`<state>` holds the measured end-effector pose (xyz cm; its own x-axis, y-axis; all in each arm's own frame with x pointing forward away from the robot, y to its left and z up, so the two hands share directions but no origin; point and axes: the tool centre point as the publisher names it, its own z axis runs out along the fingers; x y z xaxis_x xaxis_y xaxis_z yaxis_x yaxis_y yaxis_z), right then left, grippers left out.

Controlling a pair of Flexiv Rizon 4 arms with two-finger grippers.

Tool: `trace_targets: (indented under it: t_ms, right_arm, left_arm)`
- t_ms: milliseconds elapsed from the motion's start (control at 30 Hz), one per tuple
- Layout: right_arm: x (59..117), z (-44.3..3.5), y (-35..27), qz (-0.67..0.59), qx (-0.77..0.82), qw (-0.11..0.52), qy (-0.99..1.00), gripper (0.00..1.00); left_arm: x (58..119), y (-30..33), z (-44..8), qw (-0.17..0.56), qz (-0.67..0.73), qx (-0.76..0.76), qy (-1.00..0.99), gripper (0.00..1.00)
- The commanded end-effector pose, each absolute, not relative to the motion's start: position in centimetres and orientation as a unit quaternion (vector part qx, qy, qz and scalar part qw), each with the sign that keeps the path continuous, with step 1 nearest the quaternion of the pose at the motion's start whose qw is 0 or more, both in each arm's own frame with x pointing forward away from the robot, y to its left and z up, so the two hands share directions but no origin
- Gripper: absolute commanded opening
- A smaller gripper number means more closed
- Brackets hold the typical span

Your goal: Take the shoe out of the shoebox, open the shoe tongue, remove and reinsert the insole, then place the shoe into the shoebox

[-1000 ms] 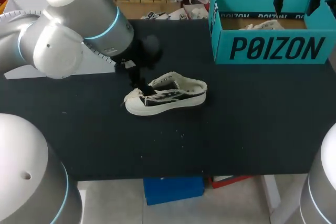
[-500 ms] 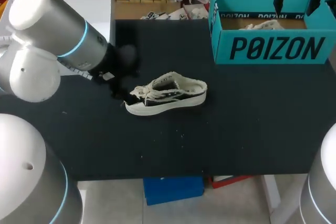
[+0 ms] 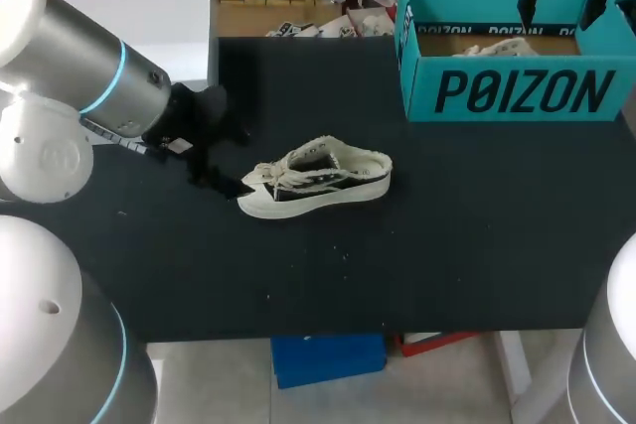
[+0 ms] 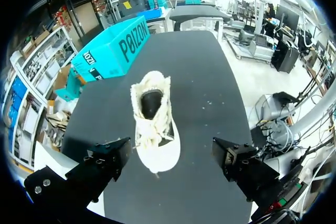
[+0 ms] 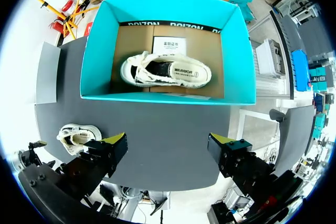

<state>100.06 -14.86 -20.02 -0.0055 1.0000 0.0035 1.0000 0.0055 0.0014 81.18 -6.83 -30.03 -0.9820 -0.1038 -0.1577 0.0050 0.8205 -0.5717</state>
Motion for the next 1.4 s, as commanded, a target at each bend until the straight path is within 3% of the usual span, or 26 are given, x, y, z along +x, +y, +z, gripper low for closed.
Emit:
trace_targets:
  t_ms: [33, 233, 1267, 1400]
  right_arm:
    - [99.6, -18.9, -13.2, -0.041, -0.668, -0.003, -0.743, 1.00]
    - [95.4, -17.4, -10.9, -0.069, -0.439, -0.025, -0.896, 1.00]
    - [95.4, -17.4, -10.9, -0.069, -0.439, -0.025, -0.896, 1.00]
    - [93.8, -17.2, -9.7, -0.083, -0.376, -0.018, -0.923, 1.00]
  left_arm:
    - [81.0, -6.6, -30.3, 0.094, -0.312, -0.024, 0.945, 1.00]
    - [81.0, -6.6, -30.3, 0.094, -0.312, -0.024, 0.945, 1.00]
    - [81.0, -6.6, -30.3, 0.094, -0.312, -0.024, 0.945, 1.00]
    - [81.0, -6.6, -30.3, 0.094, -0.312, -0.024, 0.945, 1.00]
